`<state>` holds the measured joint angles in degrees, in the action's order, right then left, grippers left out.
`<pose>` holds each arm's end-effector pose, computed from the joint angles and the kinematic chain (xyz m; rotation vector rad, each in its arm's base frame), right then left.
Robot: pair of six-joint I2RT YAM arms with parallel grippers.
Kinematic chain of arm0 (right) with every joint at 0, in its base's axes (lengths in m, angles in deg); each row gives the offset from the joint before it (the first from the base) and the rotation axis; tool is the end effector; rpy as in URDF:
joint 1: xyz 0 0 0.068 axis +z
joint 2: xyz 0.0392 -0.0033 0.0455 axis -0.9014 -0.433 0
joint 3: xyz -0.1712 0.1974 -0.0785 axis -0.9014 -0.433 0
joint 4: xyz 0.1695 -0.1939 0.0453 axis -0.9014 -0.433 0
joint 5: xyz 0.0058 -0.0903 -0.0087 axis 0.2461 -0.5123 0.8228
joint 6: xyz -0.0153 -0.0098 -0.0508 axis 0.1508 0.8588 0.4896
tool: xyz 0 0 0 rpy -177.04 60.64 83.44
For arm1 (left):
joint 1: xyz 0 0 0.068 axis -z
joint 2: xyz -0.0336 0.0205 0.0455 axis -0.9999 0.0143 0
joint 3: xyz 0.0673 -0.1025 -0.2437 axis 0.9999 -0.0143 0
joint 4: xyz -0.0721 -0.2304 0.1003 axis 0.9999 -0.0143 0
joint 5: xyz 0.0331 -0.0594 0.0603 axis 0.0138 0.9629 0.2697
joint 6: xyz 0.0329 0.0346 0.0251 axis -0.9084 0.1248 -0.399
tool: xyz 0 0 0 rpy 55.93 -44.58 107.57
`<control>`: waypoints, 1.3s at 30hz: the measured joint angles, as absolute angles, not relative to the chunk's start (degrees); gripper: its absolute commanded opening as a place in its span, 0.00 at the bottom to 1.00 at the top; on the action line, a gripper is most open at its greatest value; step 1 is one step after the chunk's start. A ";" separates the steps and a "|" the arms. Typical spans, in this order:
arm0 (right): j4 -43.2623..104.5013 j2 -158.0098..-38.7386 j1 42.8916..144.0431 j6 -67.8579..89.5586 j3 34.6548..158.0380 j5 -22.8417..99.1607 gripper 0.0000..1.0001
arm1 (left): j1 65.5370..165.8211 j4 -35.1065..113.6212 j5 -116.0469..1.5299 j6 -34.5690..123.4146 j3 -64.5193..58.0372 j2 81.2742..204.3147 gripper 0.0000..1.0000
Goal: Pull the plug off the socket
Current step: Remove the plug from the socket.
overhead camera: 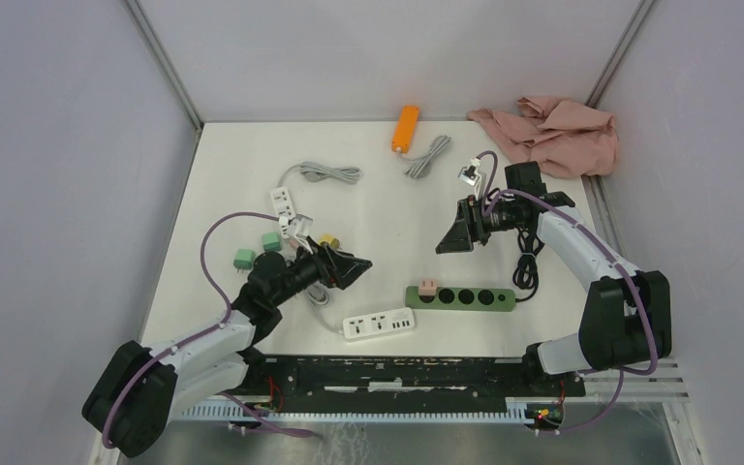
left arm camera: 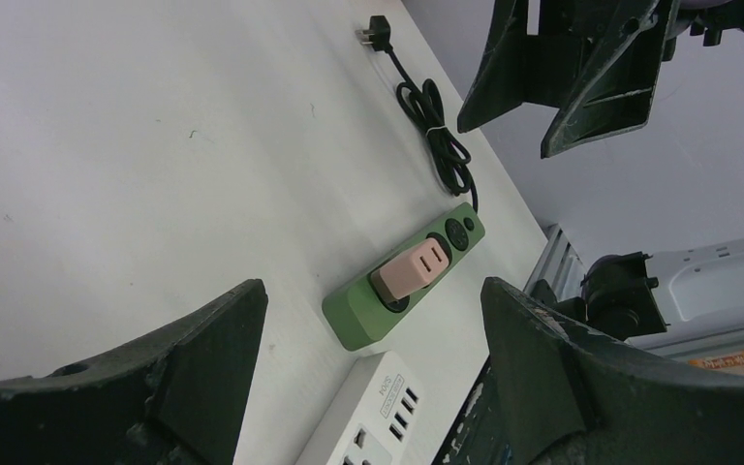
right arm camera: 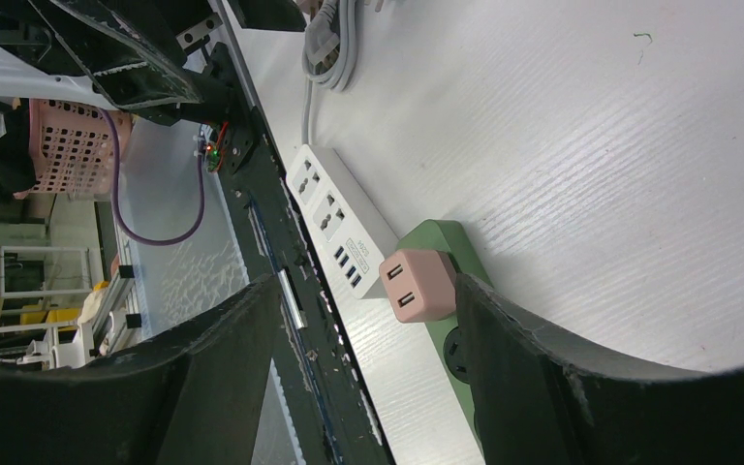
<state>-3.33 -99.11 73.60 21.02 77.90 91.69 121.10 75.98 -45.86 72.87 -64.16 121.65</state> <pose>0.2681 0.0753 0.2490 -0.6296 2.2604 1.4000 0.1575 -0.1123 0.1967 0.1591 1.7847 -1.2139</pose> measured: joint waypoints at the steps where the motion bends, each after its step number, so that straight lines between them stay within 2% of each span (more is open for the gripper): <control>1: -3.33 -99.11 73.60 21.02 77.90 91.69 0.72 | 121.34 76.42 -45.84 72.90 -64.21 122.04 0.88; 11: -3.22 -99.11 73.60 21.02 77.90 91.71 0.72 | 125.71 79.85 -45.64 72.85 -64.23 125.25 0.88; 30: -2.19 -99.09 73.77 21.44 77.64 91.88 0.72 | 140.49 84.44 -47.72 67.74 -59.77 135.40 0.88; 39: -2.15 -97.32 75.85 24.08 77.03 91.69 0.73 | 142.04 85.14 -50.51 60.72 -59.20 135.55 0.91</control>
<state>-2.15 -97.32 75.85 24.08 77.03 91.69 142.04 85.14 -50.51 60.72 -59.20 135.55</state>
